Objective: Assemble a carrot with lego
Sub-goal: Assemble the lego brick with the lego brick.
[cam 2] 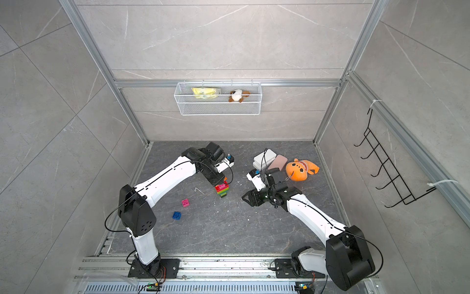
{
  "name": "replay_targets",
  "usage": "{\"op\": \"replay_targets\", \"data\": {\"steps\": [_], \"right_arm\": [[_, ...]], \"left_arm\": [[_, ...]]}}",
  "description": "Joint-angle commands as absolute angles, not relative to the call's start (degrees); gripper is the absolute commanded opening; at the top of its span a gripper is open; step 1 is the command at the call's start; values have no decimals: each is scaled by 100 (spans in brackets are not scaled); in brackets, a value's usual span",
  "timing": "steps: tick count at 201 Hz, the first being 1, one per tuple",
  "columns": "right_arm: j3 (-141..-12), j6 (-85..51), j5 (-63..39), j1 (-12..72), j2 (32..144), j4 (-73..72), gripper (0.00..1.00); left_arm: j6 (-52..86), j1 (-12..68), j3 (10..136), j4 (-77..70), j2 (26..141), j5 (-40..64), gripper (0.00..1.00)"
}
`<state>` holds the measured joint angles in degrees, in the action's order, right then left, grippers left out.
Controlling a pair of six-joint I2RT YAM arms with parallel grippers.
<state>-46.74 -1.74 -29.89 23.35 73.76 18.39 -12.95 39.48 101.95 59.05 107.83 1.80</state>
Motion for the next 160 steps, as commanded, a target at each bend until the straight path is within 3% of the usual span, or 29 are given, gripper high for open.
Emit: {"op": "replay_targets", "data": {"steps": [1, 160], "right_arm": [[-4738, -150, -2928, 2356, 7427, 1907, 63], [-4649, -140, -2874, 2330, 7449, 1912, 62]], "left_arm": [[-1202, 4023, 10632, 6305, 10971, -39, 16], [-1310, 4164, 10881, 6541, 11390, -369, 19]]}}
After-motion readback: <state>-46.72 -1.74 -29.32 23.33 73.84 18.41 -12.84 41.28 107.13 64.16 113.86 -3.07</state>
